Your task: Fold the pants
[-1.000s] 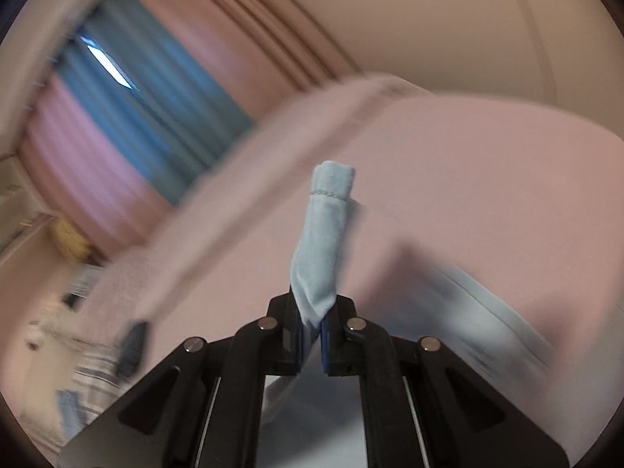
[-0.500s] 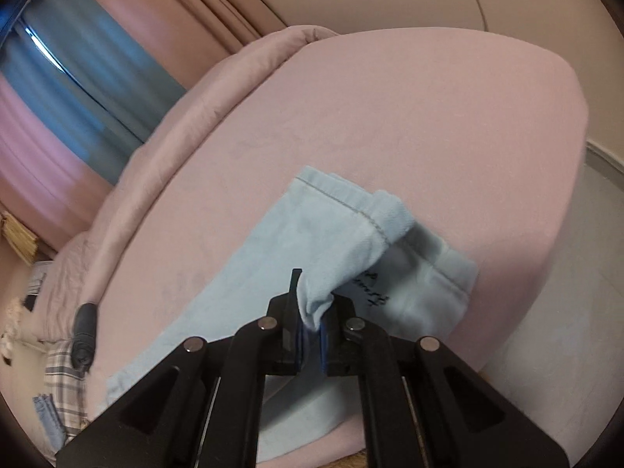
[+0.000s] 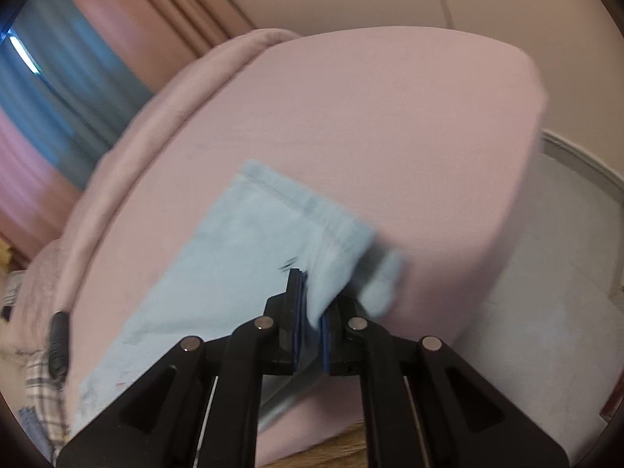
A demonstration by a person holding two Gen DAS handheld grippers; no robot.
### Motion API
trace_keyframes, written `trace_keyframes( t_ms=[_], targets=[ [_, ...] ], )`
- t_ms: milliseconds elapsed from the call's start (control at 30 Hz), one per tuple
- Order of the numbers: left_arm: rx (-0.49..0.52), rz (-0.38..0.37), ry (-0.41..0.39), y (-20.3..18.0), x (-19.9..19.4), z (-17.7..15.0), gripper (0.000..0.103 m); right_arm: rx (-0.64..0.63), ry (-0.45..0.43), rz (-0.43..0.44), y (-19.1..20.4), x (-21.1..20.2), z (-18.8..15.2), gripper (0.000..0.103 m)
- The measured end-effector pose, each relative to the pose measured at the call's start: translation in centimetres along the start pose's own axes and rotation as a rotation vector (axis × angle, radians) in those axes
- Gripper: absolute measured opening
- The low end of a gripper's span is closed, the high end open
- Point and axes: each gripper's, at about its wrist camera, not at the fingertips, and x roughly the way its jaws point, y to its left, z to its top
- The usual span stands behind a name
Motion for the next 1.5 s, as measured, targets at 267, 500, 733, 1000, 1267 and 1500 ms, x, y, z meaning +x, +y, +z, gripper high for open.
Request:
trace_keyframes(
  t_ms=[267, 500, 733, 1000, 1267, 1500],
  targets=[
    [0.057, 0.051, -0.004, -1.4, -1.1, 0.5, 0.031, -0.108, -0.011, -0.079, 1.9, -0.8, 0.7, 0.004],
    [0.037, 0.157, -0.113, -0.3, -5.0, 1.5, 0.048, -0.302, -0.169, -0.263, 5.9, -5.0, 0.7, 0.037],
    [0.023, 0.146, -0.178, -0.4, -6.0, 2.3, 0.048, -0.431, -0.062, -0.050, 9.6, -4.7, -2.3, 0.043],
    [0.162, 0.128, -0.085, -2.8, -0.8, 2.1, 0.048, -0.480, 0.045, -0.089, 8.8, 1.3, -5.1, 0.043],
    [0.273, 0.261, -0.125, -3.3, 1.4, 0.6, 0.042, -0.498, -0.011, -0.094, 8.2, 1.1, -5.6, 0.045],
    [0.267, 0.259, -0.136, -3.3, 1.2, 0.4, 0.042, -0.524, -0.028, -0.118, 9.9, 1.3, -6.0, 0.046]
  ],
)
